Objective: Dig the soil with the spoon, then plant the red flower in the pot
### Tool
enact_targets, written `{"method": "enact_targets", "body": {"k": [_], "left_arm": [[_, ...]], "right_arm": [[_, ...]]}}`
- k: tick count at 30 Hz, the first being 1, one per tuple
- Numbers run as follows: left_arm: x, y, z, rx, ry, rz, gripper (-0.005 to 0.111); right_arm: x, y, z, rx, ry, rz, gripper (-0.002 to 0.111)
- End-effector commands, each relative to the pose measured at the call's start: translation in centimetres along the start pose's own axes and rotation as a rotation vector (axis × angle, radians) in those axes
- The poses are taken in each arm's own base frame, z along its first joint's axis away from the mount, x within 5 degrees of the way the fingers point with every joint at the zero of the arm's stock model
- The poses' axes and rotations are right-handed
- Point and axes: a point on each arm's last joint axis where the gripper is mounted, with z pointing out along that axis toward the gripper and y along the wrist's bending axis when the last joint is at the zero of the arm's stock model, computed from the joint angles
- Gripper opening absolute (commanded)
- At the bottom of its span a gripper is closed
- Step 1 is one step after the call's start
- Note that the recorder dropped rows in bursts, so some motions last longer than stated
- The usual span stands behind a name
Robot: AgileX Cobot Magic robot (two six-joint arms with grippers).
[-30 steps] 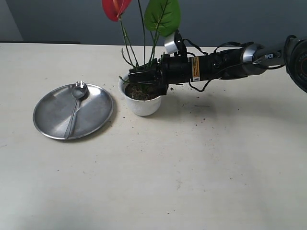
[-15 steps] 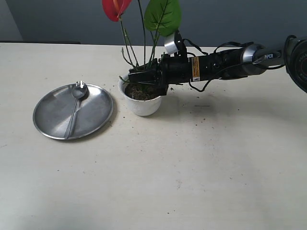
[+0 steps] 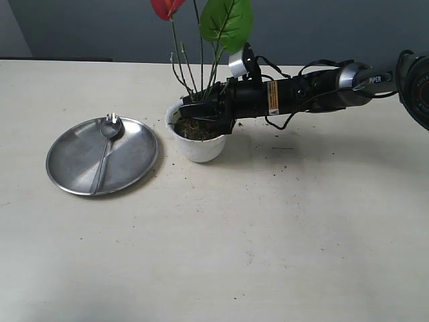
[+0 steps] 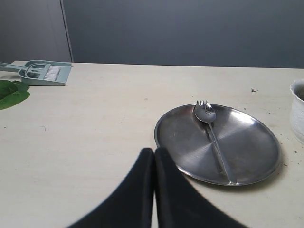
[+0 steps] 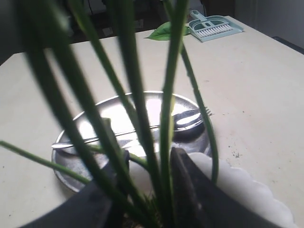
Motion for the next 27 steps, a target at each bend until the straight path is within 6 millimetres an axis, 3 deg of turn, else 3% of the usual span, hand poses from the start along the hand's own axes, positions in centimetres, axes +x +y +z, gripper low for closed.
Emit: {"method": "enact_targets", "body": {"k": [1,11,16,27], "left_arm": [[0.1,0.0,0.0,0.003,-0.006,-0.004,0.000],[0.1,0.0,0.0,0.003,-0.006,-0.004,0.000],[0.1,0.0,0.0,0.003,-0.006,-0.004,0.000],[0.1,0.0,0.0,0.003,-0.006,-0.004,0.000]], "right_arm": [[4.7,-0.5,0.1,0.062,0.223,0.017,0.031],[3.7,-0.5,-0.2,0.074,0.231,-0.012,0.032],[3.6,-0.5,-0.2,0.071,0.235,-0.019,0.052],[3.3,-0.3,-0.4,0.056,0.257,-0.045,0.050]]}}
